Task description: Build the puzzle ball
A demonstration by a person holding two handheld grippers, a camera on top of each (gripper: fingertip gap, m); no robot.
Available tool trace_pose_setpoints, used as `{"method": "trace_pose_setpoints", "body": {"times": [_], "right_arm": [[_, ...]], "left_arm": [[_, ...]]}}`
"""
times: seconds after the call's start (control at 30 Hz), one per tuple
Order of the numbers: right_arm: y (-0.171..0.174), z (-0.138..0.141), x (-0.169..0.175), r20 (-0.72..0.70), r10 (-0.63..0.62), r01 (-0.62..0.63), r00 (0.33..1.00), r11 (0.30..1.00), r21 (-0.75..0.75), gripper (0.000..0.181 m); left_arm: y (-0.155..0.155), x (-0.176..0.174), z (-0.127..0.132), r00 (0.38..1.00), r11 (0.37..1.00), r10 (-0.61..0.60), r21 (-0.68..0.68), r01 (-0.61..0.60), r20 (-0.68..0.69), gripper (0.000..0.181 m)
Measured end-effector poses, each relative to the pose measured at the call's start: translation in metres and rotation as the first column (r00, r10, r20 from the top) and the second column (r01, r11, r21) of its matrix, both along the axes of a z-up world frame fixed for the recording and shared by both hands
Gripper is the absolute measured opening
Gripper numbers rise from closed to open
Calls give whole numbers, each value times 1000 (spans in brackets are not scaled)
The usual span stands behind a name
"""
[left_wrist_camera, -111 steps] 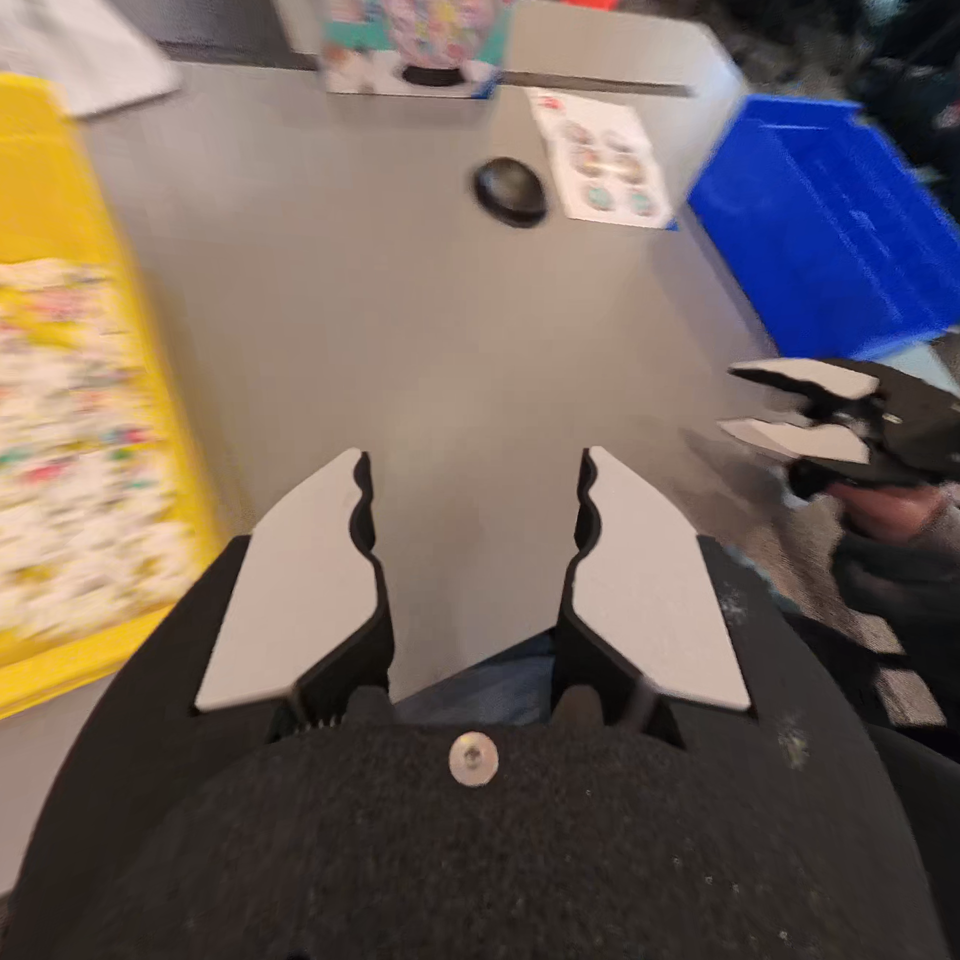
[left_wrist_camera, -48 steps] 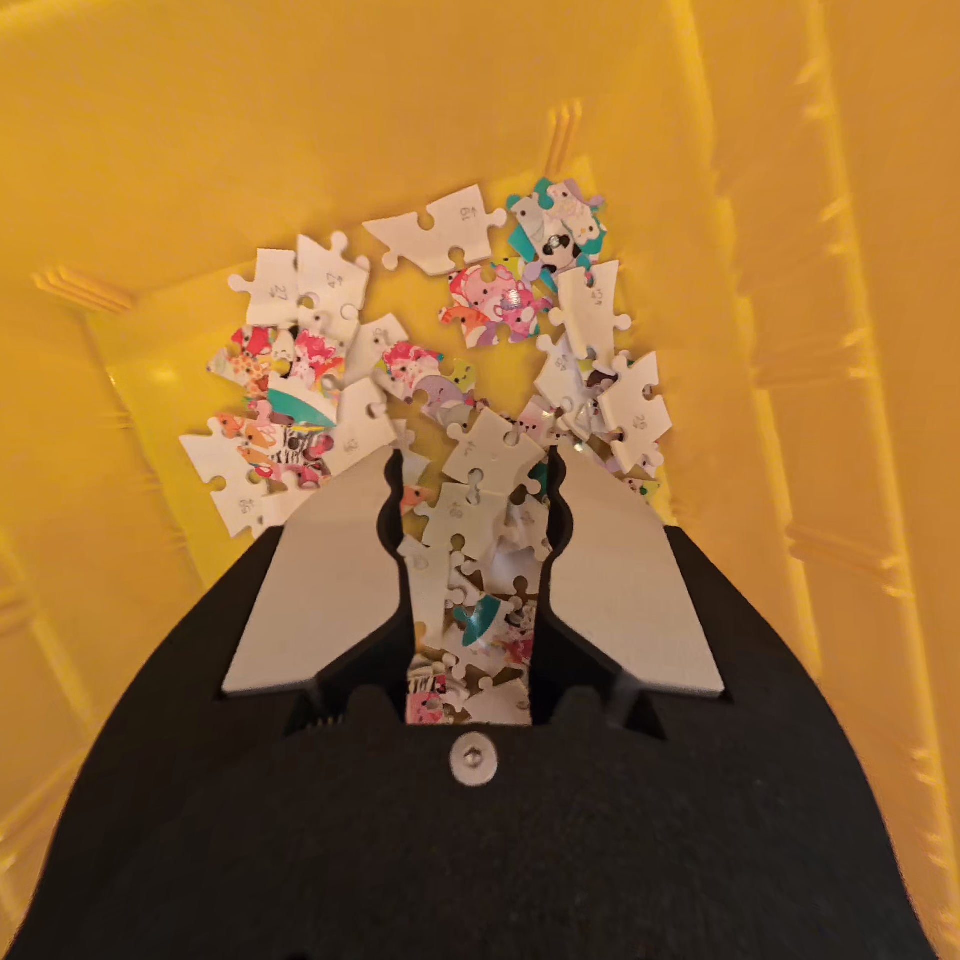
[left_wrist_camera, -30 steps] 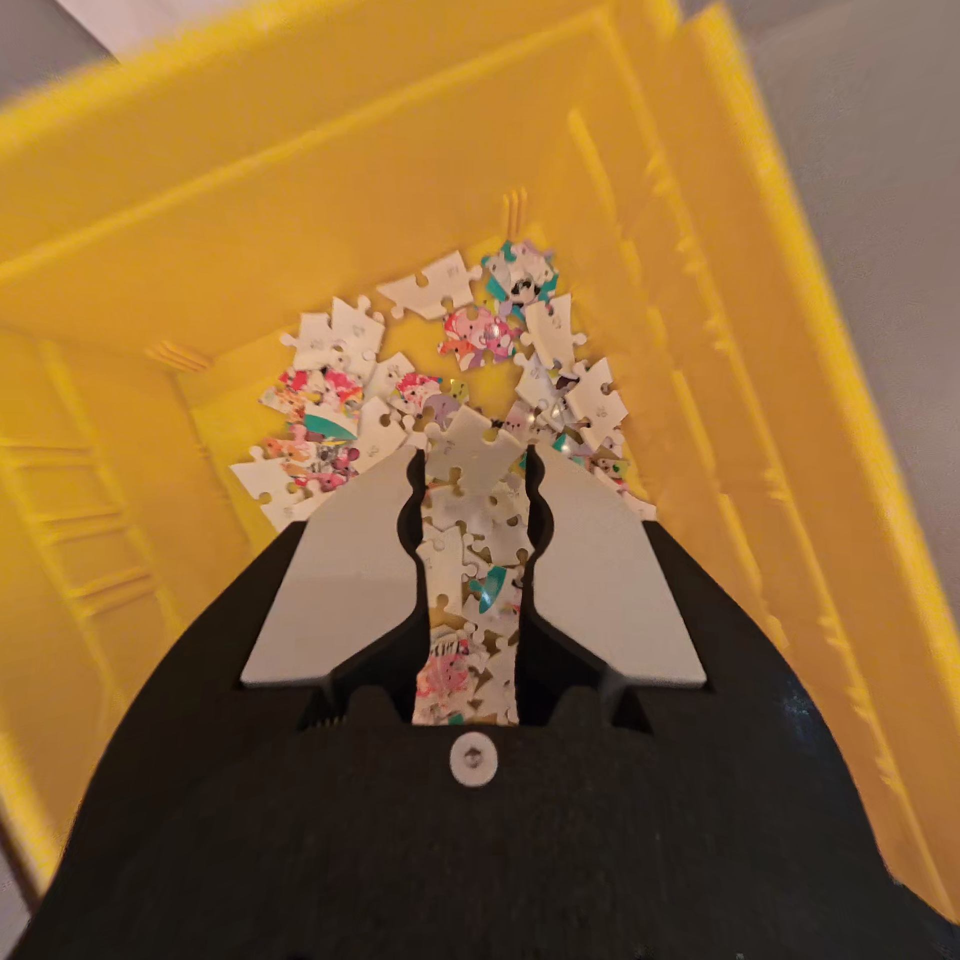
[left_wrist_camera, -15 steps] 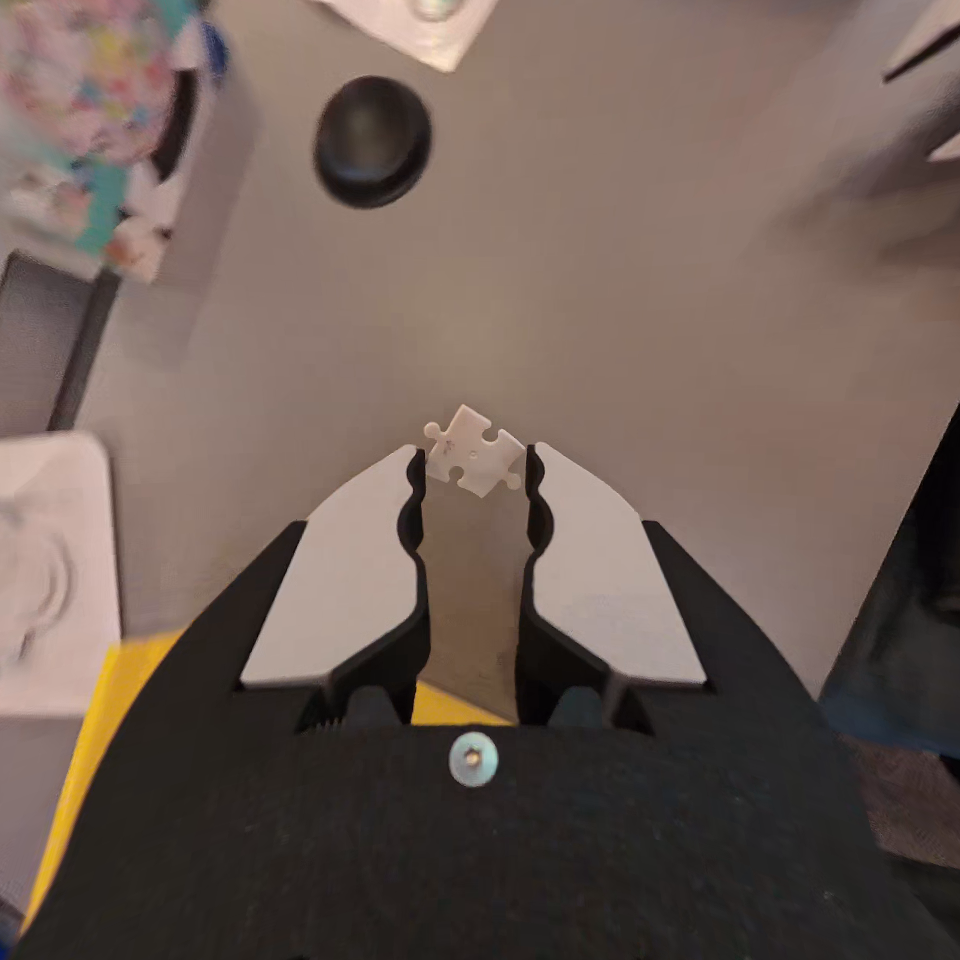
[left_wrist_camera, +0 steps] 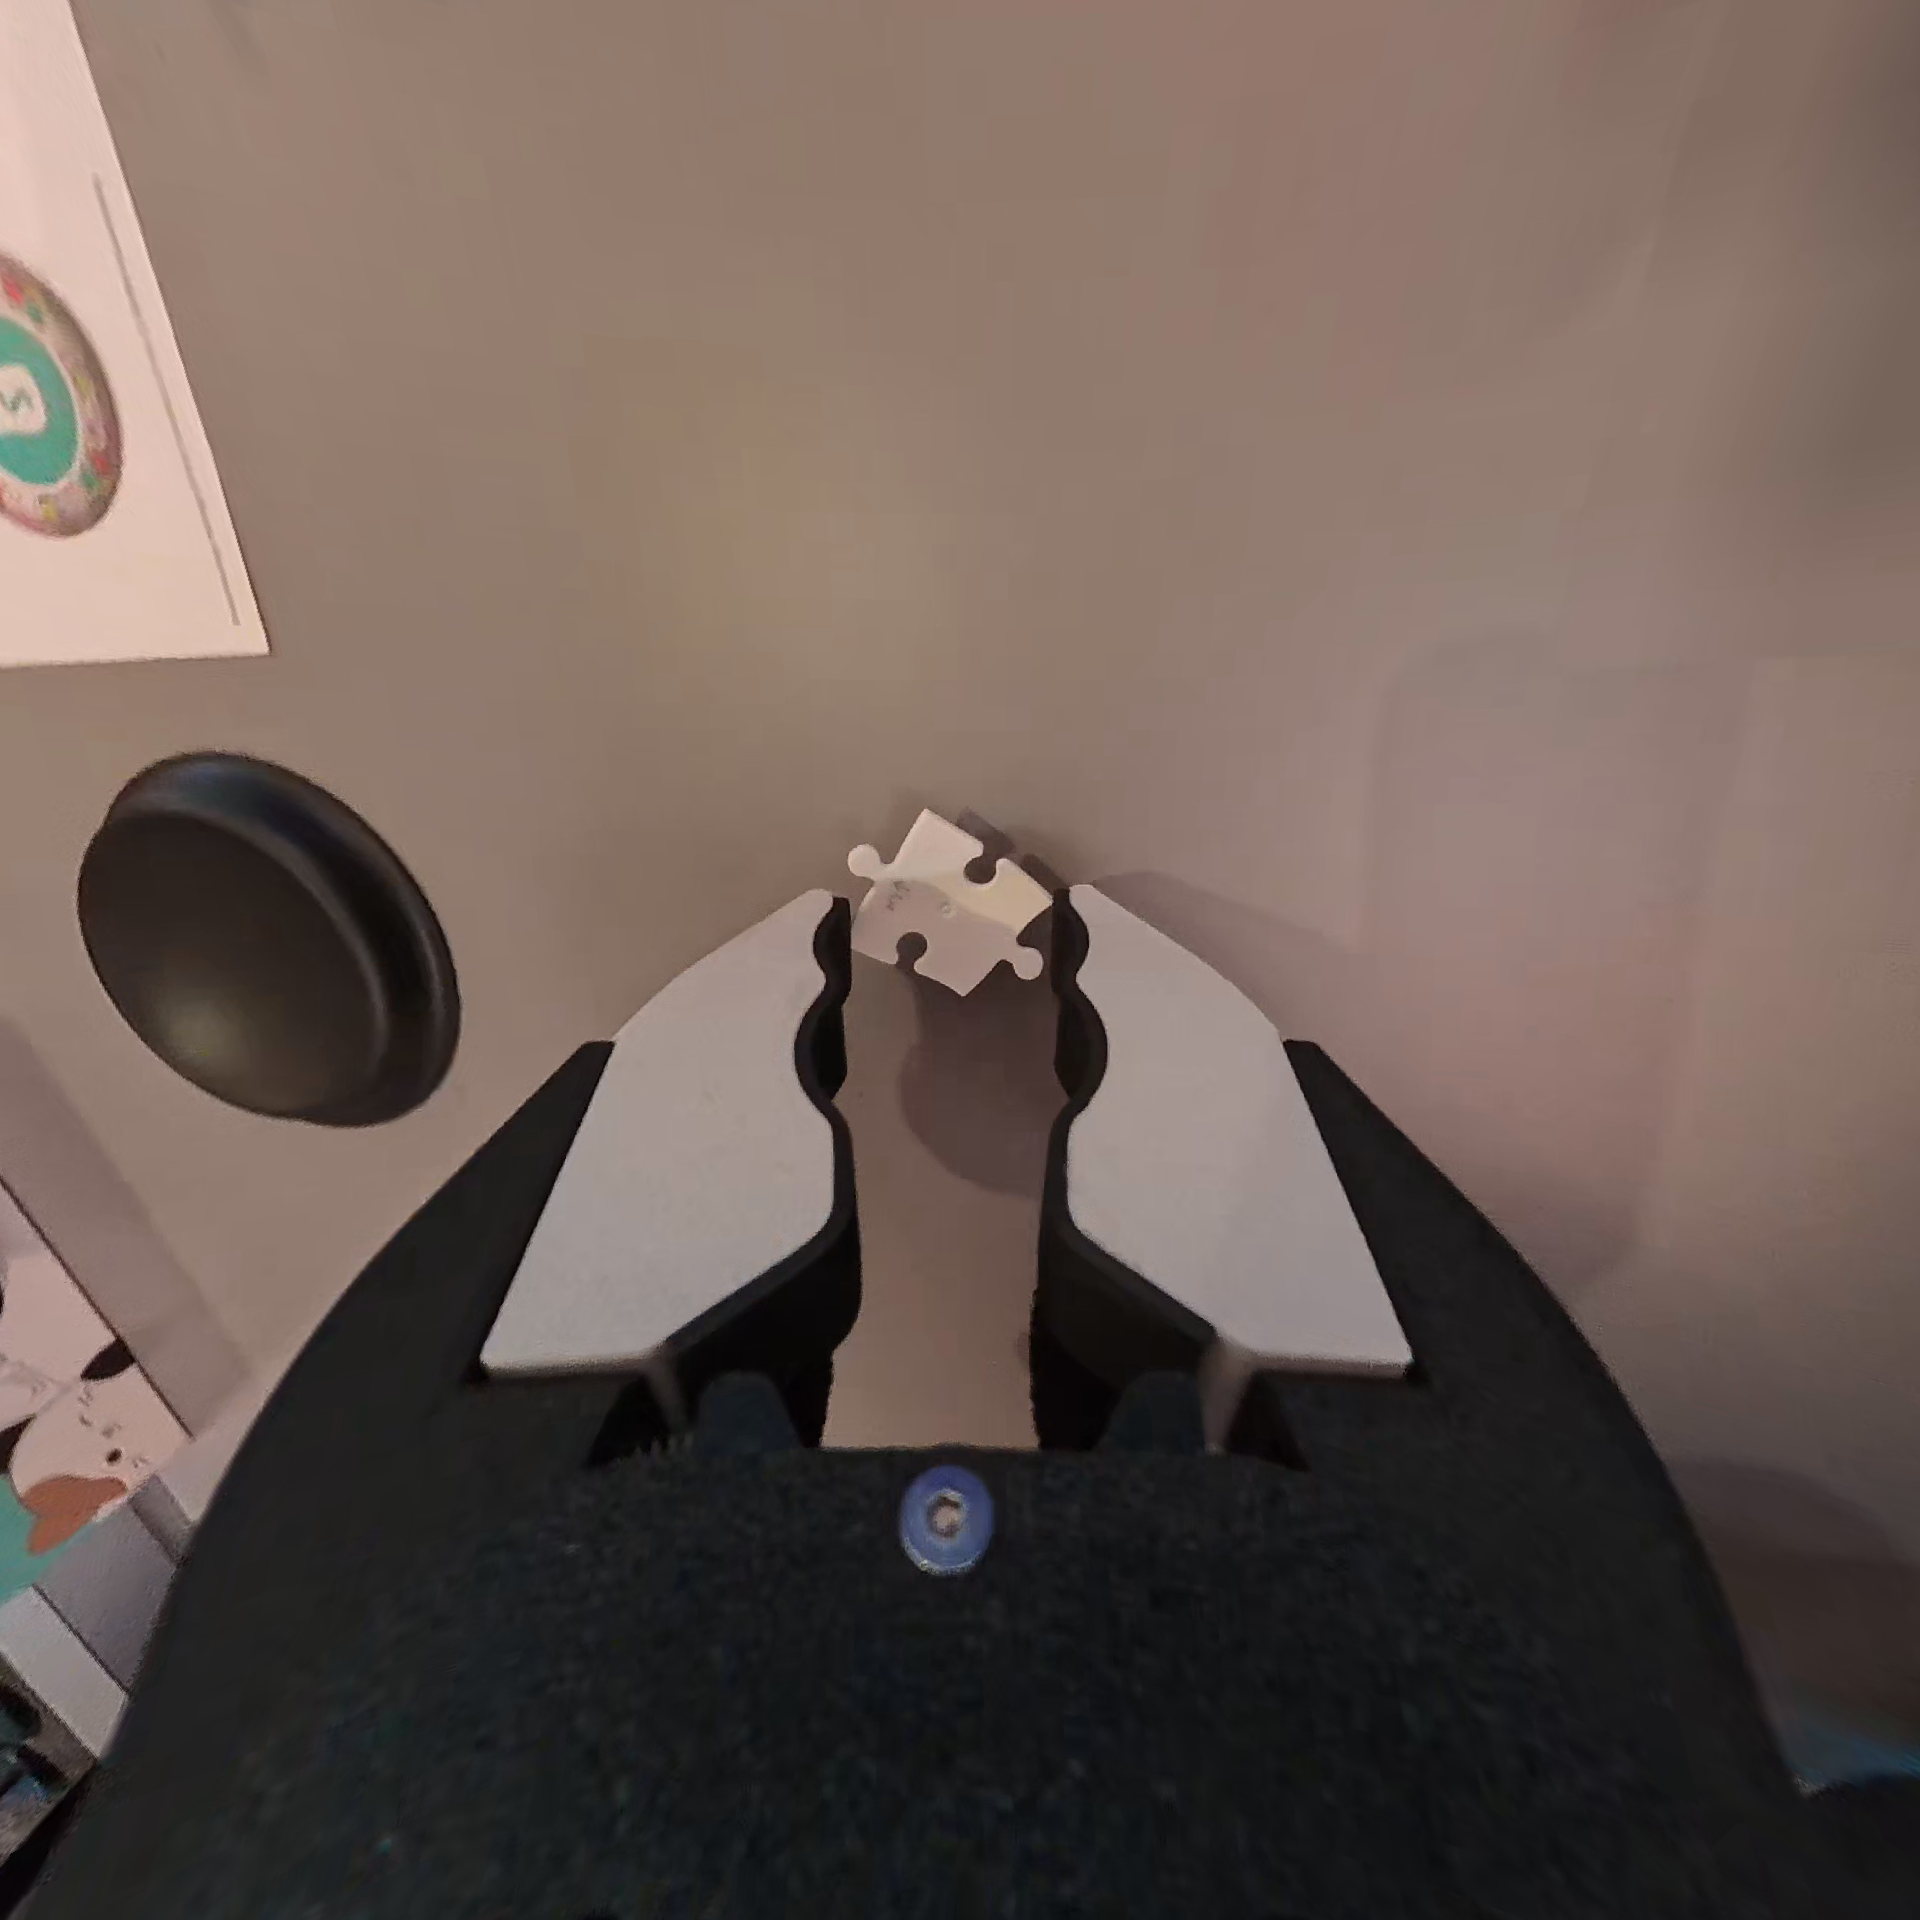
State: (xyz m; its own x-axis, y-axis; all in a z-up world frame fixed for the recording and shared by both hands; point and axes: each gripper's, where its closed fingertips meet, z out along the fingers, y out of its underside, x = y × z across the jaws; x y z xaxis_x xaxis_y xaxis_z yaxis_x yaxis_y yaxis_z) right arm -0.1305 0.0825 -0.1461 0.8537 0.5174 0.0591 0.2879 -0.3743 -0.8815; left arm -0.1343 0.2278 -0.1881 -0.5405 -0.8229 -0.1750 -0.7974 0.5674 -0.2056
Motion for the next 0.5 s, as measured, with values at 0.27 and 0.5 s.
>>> {"method": "trace_pose_setpoints", "body": {"times": [0.27,0.5], "right_arm": [[-2,-1,2,-18,2,-2,1000,1000,-8,39],[-4,2,3,-53,-1,1,999,1000,-12,39]], "left_arm": [[-2,1,-6,999,1000,0,11,0,-40,42],[-10,-29,63,945,958,287,-68,-279,159,60]]}}
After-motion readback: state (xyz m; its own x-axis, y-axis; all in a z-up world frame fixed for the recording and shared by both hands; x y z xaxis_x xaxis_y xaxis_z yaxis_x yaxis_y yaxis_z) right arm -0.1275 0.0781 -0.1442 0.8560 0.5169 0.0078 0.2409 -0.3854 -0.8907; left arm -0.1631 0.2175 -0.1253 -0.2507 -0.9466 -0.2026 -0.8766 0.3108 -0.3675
